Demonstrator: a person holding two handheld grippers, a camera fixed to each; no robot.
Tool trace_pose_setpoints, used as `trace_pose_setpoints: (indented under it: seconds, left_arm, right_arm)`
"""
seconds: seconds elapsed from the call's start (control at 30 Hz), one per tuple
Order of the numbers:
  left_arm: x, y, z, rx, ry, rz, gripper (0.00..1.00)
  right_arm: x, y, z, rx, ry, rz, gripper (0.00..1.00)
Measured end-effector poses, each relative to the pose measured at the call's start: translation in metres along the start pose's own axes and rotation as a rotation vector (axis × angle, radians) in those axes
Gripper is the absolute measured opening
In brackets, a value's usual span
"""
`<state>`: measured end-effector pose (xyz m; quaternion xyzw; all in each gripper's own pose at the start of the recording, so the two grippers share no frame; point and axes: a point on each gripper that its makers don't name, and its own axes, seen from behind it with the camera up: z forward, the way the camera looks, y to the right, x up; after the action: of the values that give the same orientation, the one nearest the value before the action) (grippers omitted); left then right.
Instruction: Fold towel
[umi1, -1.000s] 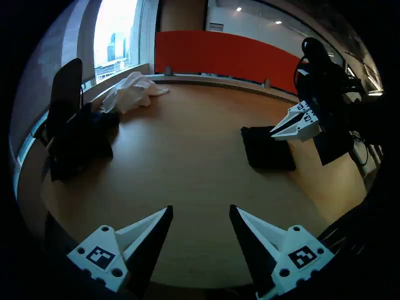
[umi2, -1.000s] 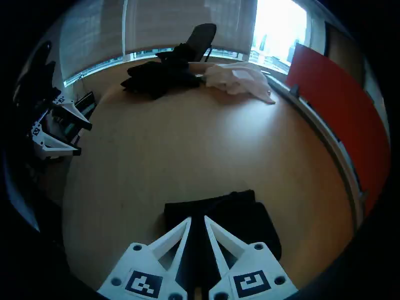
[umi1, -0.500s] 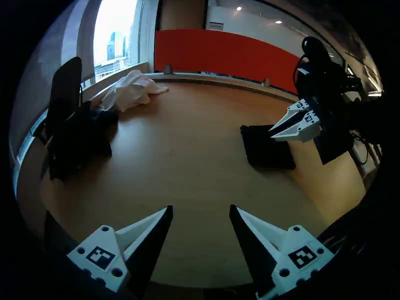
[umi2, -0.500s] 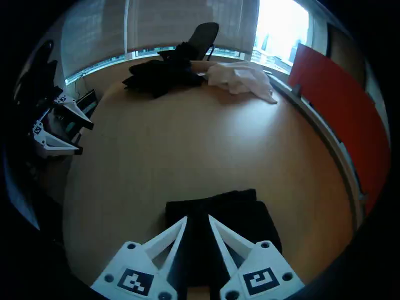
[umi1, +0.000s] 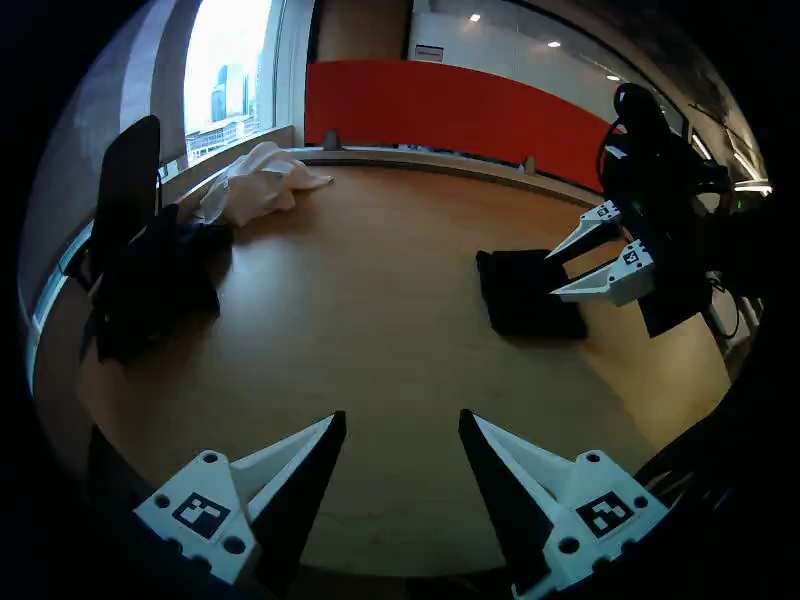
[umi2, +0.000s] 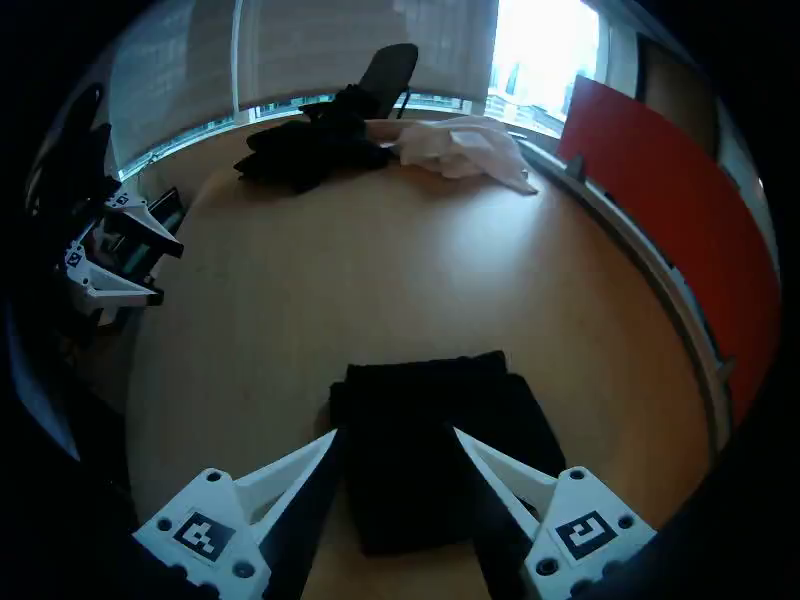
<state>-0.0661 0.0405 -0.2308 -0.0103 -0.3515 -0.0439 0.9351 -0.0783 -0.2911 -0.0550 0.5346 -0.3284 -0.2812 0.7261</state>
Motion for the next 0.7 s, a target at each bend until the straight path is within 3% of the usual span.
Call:
trace_pose_setpoints:
  seconds: [0.7]
  left_arm:
    - [0.002,0.004,0.001,-0.016,0.000,0.025,0.83]
  right_arm:
    - [-0.064,-0.011,-0.023,-0.061,-0.063,0.104,0.70]
